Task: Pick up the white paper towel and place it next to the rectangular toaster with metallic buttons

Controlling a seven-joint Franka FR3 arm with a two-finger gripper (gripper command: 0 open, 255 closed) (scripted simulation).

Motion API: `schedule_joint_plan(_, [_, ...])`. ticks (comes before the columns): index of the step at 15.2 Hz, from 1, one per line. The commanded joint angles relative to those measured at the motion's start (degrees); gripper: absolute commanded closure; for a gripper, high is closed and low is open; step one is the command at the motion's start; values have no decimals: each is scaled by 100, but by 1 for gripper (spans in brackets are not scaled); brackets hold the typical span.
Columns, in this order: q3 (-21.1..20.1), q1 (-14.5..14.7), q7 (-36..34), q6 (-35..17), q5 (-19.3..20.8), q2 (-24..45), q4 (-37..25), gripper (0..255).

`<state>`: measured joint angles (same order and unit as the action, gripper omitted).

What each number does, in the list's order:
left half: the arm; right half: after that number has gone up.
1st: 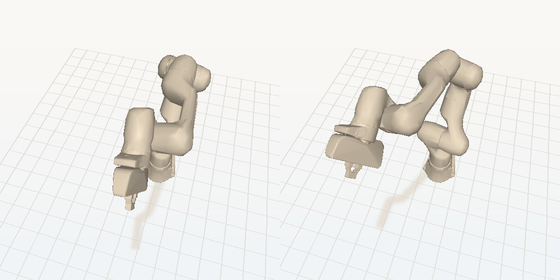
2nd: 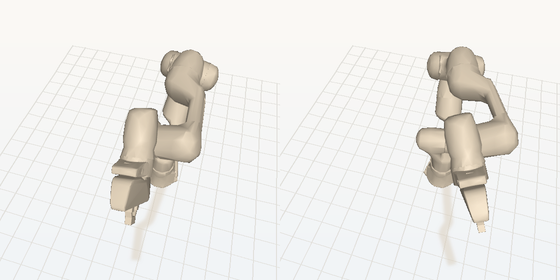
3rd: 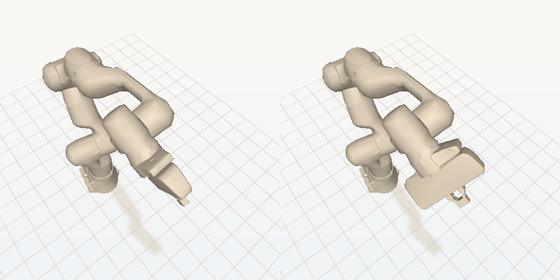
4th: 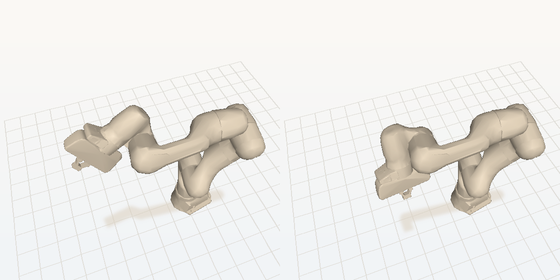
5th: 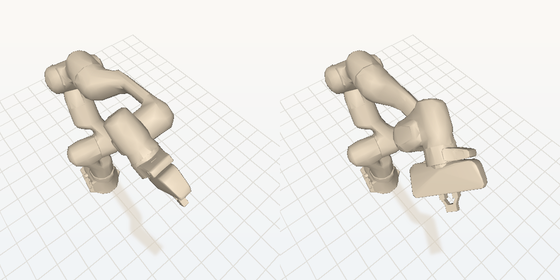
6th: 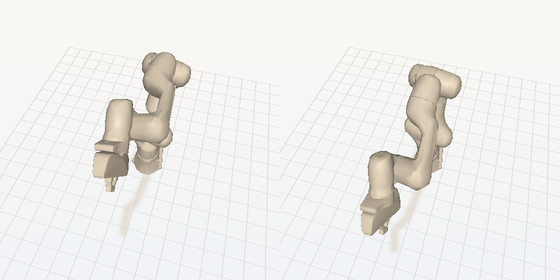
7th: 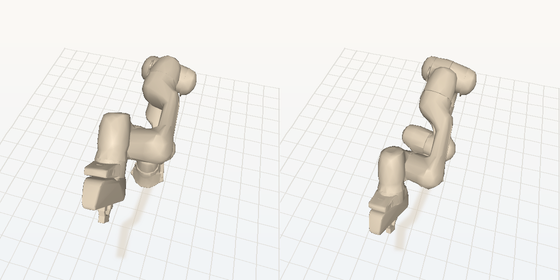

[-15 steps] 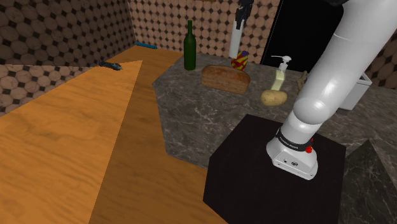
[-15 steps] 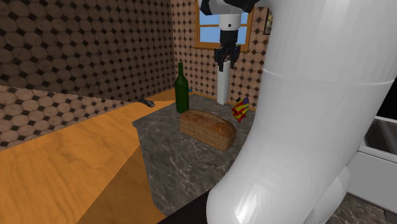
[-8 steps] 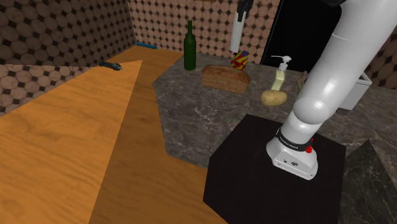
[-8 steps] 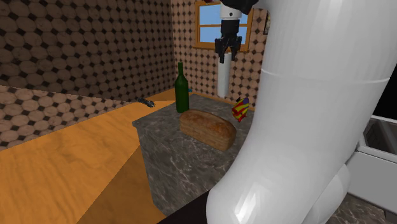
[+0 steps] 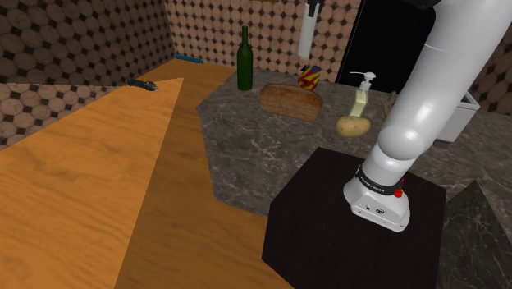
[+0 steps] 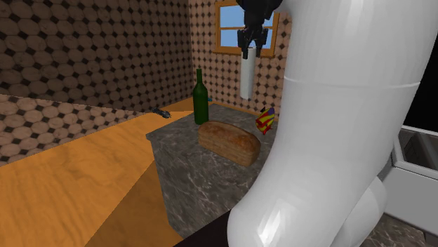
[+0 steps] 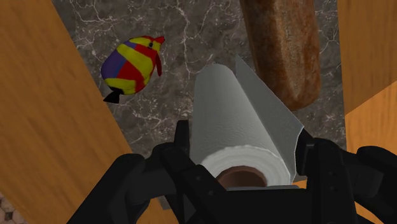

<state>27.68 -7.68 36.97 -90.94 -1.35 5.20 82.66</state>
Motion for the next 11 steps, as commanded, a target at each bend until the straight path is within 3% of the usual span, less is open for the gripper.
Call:
schedule_joint_plan(1, [14, -27, 30, 194, -40, 80, -263, 255])
schedule_joint_plan(8, [61, -145, 125, 846, -205, 396, -1196, 255])
schedule_joint_plan(11, [80, -57, 156, 632, 154, -357, -315, 255])
